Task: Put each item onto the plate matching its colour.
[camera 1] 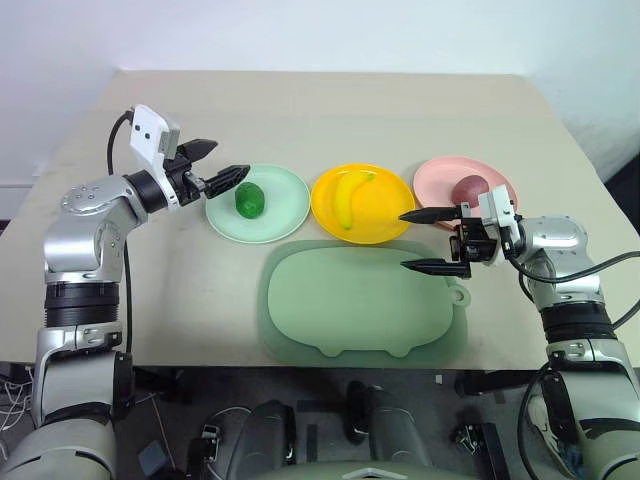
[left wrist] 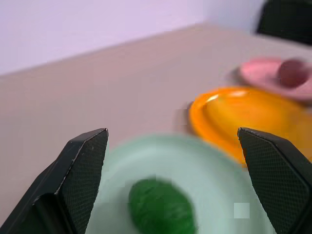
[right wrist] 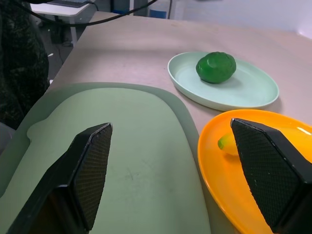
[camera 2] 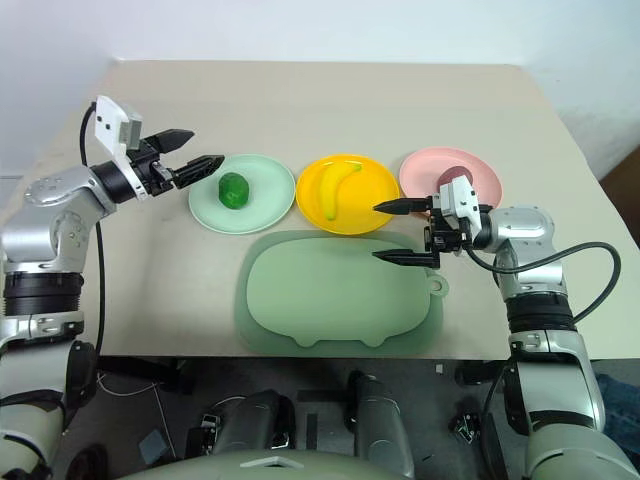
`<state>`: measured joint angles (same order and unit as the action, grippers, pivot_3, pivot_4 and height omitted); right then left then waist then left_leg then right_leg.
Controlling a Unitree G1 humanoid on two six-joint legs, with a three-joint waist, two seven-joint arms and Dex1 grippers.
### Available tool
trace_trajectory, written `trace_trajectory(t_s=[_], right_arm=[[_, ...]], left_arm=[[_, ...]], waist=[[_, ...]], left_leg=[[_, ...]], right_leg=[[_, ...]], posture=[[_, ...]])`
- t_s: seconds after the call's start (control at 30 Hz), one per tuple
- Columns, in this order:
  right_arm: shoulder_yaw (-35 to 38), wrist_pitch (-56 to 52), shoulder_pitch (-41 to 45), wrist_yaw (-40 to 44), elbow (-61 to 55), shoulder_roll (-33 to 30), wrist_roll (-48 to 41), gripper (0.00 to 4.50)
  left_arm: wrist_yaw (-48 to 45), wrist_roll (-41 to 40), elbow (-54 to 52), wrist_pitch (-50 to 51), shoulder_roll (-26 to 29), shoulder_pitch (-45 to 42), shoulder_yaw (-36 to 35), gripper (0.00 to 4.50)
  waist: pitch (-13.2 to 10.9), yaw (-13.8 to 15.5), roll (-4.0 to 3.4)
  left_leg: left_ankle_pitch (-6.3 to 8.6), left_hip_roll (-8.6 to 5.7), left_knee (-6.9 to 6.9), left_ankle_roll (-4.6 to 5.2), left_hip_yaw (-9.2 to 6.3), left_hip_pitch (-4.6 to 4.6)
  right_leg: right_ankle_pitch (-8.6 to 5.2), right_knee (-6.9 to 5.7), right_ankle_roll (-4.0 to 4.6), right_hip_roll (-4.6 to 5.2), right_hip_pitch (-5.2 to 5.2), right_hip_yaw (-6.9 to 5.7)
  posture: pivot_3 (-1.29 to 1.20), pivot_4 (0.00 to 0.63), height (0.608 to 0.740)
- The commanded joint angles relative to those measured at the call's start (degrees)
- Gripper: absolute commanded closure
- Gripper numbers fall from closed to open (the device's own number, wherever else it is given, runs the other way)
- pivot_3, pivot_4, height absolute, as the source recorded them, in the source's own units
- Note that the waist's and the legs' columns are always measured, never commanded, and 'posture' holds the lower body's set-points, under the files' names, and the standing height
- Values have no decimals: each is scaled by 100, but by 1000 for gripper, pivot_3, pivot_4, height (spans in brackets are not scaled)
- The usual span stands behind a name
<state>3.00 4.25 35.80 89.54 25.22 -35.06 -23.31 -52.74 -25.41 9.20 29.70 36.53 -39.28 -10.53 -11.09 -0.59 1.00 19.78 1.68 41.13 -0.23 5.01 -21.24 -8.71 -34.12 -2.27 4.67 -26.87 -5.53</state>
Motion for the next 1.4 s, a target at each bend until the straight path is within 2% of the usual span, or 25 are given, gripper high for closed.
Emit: trace_trajectory(t_s=[0.03,0.1,0.23,0.33,0.5,0.9,1.4], right_arm=[[83,84,138,-39,14,12,-70,393],[69,102,128,-30,15,16,-56,393],[62,57,127,-92,-80,66,-87,393],[55,37,120,-87,-80,65,-95,393],[44,62,121,-85,-32,92,-84,393],[73,205,150,-81,86,47,-35,393],[437,323,-130,-17,158,-395,-191,393]], left_arm=[[-585,-677,-1081,556,117,538,146,38],[-721,-720,-1377,571,153,753,275,38],[-492,-188,-1796,-430,-391,1537,830,38],[-222,120,-1818,-1105,-725,1654,905,38],[-136,378,-1731,-1627,-890,1668,1066,38],[-294,265,-1683,-1534,-714,1685,1097,38],[-856,95,-1106,-1145,-899,906,1463,38]], waist=[[0,-3,0],[0,-5,-1],[1,22,-2],[0,44,-2],[1,74,-2],[1,128,-2],[1,129,-2]], left_leg=[[0,1,0,0,0,1],[0,2,-2,0,0,2],[-1,0,0,-2,-3,10],[-1,-2,2,-2,-6,8],[0,-1,0,0,-4,13],[3,-1,2,5,-5,13],[2,-2,2,4,-4,15]], right_leg=[[0,-1,0,0,0,0],[-1,0,0,-2,0,1],[-1,0,1,-1,9,2],[-1,2,1,0,10,1],[0,2,2,-2,10,2],[0,2,2,-1,11,1],[-1,3,2,-3,14,0]], posture=[[0,150,740],[0,150,740],[0,150,740],[0,150,740],[0,150,740],[0,150,740],[0,150,740]])
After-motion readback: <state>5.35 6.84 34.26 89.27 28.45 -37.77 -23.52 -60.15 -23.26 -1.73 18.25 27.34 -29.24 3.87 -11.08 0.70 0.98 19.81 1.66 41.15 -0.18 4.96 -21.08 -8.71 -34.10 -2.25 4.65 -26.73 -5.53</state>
